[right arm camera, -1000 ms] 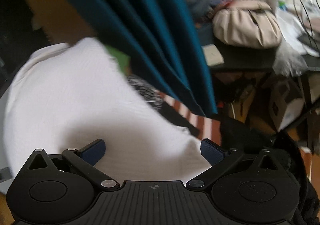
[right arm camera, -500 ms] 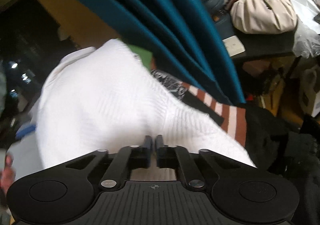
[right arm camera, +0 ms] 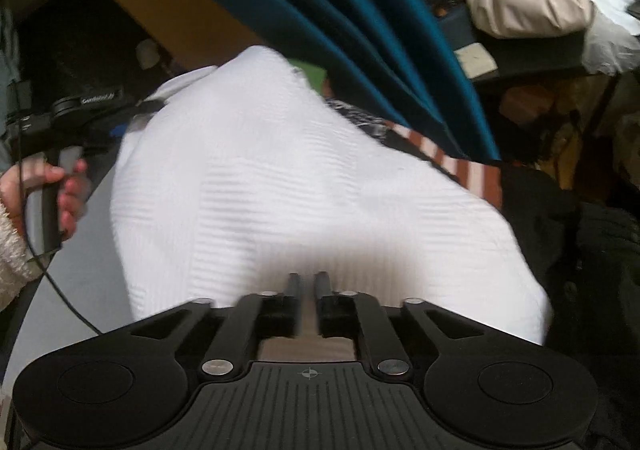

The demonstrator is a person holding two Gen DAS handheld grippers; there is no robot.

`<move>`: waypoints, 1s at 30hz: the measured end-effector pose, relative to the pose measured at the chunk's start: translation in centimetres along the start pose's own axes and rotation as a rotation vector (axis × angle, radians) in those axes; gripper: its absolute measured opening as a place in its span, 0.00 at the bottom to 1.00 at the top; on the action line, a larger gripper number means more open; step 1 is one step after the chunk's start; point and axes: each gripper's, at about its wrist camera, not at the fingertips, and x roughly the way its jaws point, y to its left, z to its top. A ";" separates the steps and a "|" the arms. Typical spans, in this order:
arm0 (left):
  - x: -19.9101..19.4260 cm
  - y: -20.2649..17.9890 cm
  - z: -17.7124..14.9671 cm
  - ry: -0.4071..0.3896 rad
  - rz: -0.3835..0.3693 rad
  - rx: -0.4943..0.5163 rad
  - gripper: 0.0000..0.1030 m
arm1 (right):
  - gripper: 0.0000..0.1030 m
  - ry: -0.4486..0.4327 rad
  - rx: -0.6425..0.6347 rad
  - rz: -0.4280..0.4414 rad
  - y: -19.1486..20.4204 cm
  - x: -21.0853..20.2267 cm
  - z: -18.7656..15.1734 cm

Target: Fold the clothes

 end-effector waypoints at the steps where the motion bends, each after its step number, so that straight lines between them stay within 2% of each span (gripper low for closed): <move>1: -0.6 0.1 -0.2 -0.017 -0.007 0.009 0.15 | 0.31 0.001 -0.001 -0.006 0.0 -0.1 -0.2; 3: -2.1 0.3 -0.6 -0.050 -0.031 0.036 0.13 | 0.40 -0.007 0.002 -0.029 -0.2 -0.3 -0.2; 5: -3.6 0.7 -1.1 -0.072 -0.064 0.051 0.13 | 0.58 -0.023 0.014 -0.059 -0.7 -0.3 0.4; 8: -5.8 1.4 -1.4 -0.089 -0.120 0.035 0.13 | 0.76 -0.060 0.037 -0.100 -1.4 0.2 1.6; 11: -8.3 1.7 -2.3 -0.110 -0.171 0.040 0.12 | 0.82 -0.072 0.078 -0.124 -2.7 1.6 3.0; 16: -12.7 2.0 -5.3 -0.129 -0.248 0.067 0.12 | 0.82 -0.051 0.083 -0.131 -2.5 3.8 3.7; 20: -14.8 2.4 -9.0 -0.078 -0.265 0.086 0.12 | 0.82 -0.074 0.054 -0.120 -1.3 3.3 3.4; 25: -14.4 3.7 -12.5 0.040 -0.245 0.046 0.12 | 0.83 -0.068 -0.006 -0.121 -0.5 2.7 3.6; 30: -13.1 4.4 -13.4 0.061 -0.220 0.015 0.13 | 0.87 -0.049 -0.012 -0.123 -0.4 3.7 4.1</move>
